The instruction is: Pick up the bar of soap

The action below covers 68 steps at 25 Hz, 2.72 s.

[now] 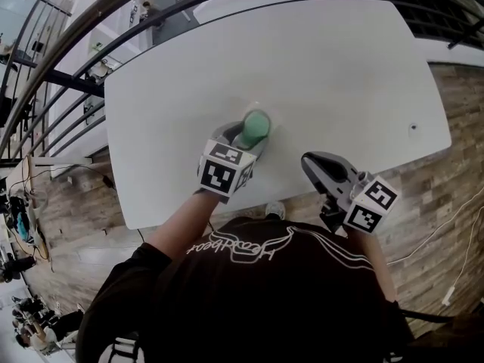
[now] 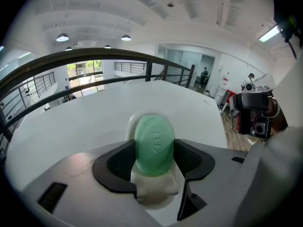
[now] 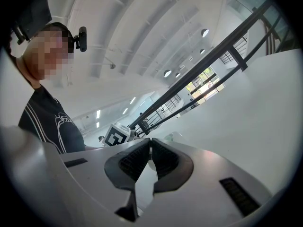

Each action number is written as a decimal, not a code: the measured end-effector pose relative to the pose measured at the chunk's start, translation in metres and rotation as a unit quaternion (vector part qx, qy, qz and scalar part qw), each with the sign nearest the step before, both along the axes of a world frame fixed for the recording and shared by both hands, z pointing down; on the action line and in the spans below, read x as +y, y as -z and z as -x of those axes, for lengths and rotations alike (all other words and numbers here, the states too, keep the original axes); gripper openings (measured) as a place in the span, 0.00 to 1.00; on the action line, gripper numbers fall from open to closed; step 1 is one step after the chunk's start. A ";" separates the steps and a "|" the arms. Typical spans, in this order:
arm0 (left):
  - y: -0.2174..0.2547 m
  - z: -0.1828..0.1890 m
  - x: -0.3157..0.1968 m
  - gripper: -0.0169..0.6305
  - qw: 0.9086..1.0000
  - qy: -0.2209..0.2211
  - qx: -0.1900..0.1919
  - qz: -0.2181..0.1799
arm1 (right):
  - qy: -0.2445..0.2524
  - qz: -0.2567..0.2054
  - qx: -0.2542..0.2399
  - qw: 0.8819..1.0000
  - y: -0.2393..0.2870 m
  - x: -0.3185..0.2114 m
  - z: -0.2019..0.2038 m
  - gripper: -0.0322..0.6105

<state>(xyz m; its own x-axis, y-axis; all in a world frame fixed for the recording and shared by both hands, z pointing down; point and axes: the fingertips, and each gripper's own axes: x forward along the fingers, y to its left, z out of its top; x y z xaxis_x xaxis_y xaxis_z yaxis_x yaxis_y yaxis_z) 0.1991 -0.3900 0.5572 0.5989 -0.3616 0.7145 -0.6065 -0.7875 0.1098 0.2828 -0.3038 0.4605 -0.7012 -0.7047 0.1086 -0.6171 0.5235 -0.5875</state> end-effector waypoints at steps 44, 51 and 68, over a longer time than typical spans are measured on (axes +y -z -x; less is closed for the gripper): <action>0.150 0.098 0.091 0.42 0.977 -0.044 0.204 -0.052 | -0.007 -0.010 0.058 0.998 0.048 0.063 0.135 0.08; 0.181 0.186 0.150 0.42 0.969 -0.063 0.222 -0.086 | 0.001 -0.021 0.062 0.998 0.060 0.105 0.220 0.08; 0.192 0.285 0.269 0.42 0.958 -0.091 0.255 -0.092 | -0.012 -0.053 0.053 0.997 0.073 0.218 0.316 0.08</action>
<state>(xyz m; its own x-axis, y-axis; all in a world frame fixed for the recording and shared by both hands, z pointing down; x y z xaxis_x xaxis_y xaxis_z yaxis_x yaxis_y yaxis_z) -0.0858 -0.1205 0.3652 0.9186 -0.3095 0.2457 -0.3612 -0.9099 0.2040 -0.0331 -0.0861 0.3873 -0.6727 -0.7322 0.1060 -0.6861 0.5637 -0.4599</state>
